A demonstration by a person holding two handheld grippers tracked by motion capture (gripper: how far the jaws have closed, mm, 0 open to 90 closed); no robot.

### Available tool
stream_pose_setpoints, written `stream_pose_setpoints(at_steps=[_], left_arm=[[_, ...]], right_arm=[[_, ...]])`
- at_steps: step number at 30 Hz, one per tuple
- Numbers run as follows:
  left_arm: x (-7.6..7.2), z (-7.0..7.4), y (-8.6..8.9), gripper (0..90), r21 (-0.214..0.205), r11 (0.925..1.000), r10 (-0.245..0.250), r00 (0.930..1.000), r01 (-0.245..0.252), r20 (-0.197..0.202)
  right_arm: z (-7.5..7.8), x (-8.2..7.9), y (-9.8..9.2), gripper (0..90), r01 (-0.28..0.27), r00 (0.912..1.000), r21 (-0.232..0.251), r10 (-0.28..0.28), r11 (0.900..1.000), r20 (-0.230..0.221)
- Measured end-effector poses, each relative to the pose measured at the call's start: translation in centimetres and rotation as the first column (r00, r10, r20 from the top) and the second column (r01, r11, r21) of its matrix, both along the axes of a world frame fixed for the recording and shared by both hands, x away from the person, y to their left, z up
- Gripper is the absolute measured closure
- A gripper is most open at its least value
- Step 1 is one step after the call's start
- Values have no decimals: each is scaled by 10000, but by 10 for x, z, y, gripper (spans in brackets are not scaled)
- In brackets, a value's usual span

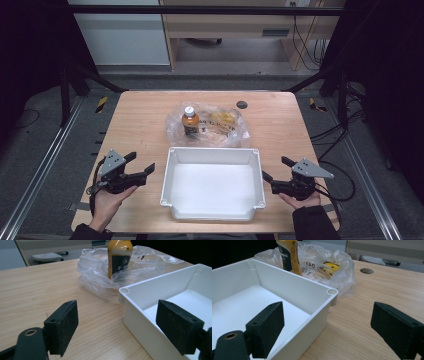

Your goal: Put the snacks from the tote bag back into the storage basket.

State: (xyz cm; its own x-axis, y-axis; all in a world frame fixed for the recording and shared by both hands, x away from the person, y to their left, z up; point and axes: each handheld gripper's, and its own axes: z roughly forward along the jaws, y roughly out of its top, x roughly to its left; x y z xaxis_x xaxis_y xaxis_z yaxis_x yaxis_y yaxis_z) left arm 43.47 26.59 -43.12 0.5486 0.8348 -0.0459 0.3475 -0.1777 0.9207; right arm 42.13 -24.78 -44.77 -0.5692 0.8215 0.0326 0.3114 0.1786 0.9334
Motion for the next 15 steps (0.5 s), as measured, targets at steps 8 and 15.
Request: stream_pose_setpoints(at_steps=[8, 15], left_arm=[[1, 2, 0, 180, -119, 9999, -51, 10000, 51, -66], [2, 8, -4, 180, -180, 9998, -125, 9999, 125, 7]], right_arm=[[0, -1, 0, 130, -11, 10000, -19, 11, 10000, 39], [0, -1, 0, 135, -26, 10000, 10, 26, 10000, 62]])
